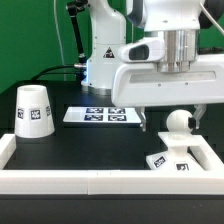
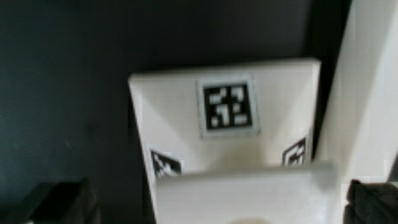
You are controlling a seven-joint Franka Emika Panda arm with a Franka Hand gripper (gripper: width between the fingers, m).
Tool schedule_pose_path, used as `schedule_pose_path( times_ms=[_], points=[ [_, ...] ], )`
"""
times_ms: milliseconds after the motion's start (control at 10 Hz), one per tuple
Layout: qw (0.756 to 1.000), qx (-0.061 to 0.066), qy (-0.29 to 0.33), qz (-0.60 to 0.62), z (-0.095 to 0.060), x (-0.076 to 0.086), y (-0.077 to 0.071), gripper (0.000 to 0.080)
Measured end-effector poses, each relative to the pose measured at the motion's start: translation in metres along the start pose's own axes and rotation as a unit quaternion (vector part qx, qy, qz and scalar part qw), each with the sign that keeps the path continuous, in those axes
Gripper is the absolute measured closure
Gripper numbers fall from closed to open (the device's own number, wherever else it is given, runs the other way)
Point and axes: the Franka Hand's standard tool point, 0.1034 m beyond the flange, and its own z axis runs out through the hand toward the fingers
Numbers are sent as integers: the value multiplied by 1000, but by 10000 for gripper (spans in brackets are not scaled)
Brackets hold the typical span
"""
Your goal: Assemble lamp
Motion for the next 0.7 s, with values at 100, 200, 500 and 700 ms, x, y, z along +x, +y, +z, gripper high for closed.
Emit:
schedule_pose_path(
  times_ms=[100,200,500,700],
  points=[
    [1000,-1,-5,13,-6,-15,-2,101],
    [1000,-2,-11,24,-11,-31,-5,101],
    [999,-5,-28,41,-11,-72,-11,101],
    [999,-5,-26,47,-11,-68,-12,101]
  ],
)
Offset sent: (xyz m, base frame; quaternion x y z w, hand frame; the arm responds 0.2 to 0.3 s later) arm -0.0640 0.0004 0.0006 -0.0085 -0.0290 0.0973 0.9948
